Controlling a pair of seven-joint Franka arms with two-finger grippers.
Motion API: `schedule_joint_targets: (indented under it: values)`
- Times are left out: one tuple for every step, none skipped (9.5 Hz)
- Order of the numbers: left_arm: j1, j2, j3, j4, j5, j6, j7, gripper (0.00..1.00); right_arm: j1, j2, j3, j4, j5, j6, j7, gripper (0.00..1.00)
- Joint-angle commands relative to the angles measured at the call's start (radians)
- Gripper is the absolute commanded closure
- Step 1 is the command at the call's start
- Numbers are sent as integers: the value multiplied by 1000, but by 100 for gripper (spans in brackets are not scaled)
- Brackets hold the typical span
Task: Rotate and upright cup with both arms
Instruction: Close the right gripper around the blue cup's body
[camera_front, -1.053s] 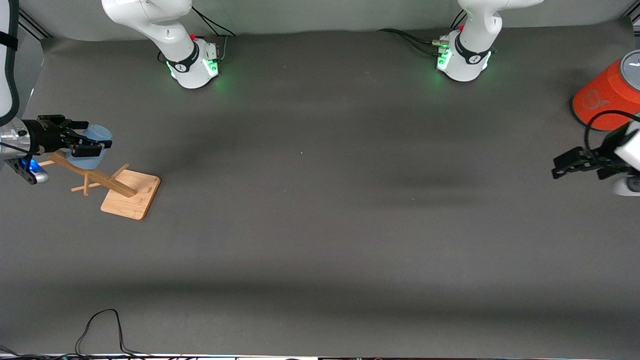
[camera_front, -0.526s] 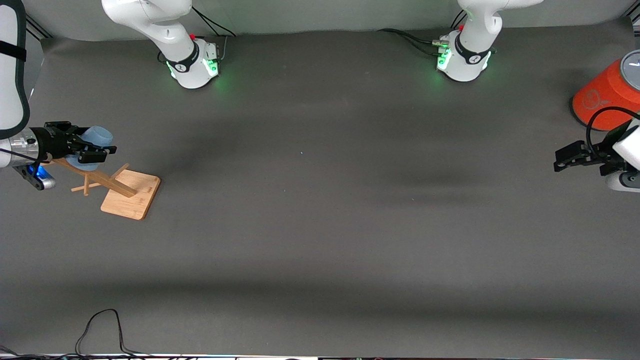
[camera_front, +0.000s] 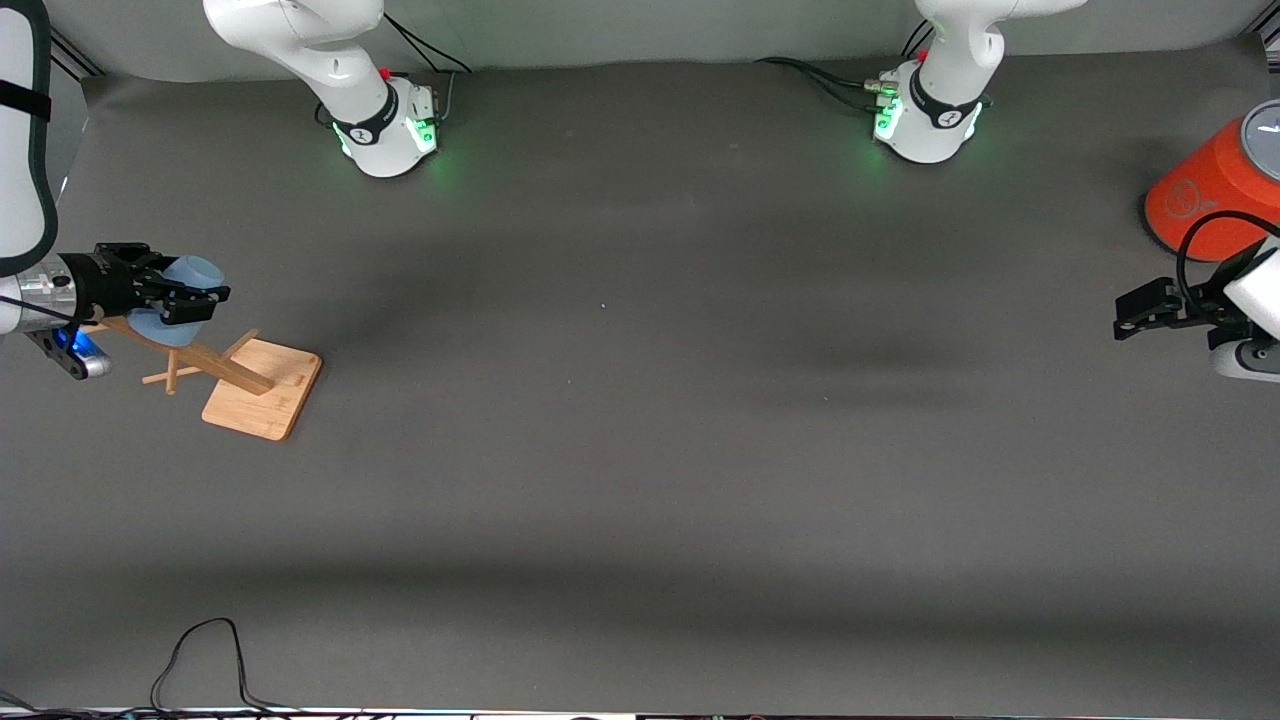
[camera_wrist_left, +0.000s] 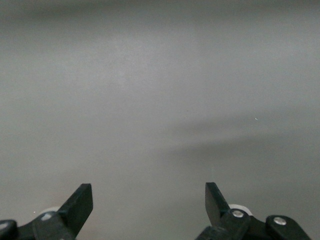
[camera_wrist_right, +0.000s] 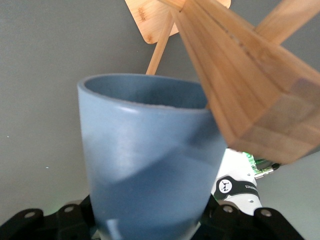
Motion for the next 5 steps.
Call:
schedule_joint_targets:
  values:
    - [-3,-8,3,9,13,-18,17,0,2,-27,-8,8,56,-35,-8,77]
    - [-5,-8,3,9,14,-16,16,0,2,-35,-8,9,76,-44,1,77]
    - [-2,-8,3,9,14,-18,17,0,2,-47,-10,9,85,-58,5,77]
    - [0,-8,4,9,14,-16,17,0,2,-59,-10,11,102,-78,15,77]
    - [-2,-7,4,7,14,-14,17,0,2,-65,-13,12,120,-99,24,77]
